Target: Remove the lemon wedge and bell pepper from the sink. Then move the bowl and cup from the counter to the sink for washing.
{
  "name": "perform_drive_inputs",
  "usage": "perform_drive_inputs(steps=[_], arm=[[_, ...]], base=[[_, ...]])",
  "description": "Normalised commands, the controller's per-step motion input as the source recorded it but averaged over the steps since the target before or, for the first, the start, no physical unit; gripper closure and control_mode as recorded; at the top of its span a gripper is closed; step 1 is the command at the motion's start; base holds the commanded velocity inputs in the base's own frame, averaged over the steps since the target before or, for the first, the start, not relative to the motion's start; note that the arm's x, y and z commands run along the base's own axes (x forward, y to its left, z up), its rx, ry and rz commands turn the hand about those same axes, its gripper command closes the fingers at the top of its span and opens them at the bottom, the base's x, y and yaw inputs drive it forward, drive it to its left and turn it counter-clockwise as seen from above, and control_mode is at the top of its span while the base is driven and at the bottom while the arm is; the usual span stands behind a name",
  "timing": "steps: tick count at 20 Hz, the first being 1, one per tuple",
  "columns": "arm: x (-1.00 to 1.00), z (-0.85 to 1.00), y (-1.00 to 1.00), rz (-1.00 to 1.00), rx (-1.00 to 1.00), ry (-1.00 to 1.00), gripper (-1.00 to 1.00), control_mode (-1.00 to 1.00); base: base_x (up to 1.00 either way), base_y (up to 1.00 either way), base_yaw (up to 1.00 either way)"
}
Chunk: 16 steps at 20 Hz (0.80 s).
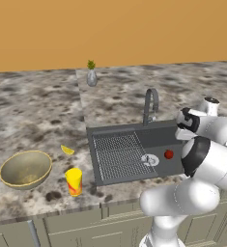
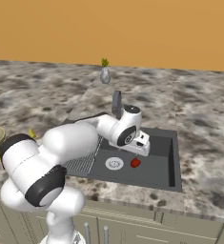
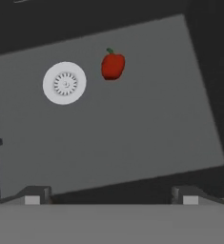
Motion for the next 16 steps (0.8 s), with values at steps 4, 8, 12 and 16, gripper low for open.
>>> perform_drive_inputs(steps=[4,8,12,16], arm=[[0.14,-0.13,-0.12,-0.01,0.0,-0.07,-1.0,-1.0],[0.15,-0.16,-0.04,0.0,0.0,-0.08,-1.0,-1.0],[0.16,-0.16,-0.04,0.0,0.01,-0.08,-1.0,-1.0],[0.18,-0.12,-0.09,0.0,0.02,-0.03,-1.0,-1.0]], base=[[0.0,0.0,0.0],[0.0,0.0,0.0],[0.0,0.0,0.0],[0.0,0.0,0.0]])
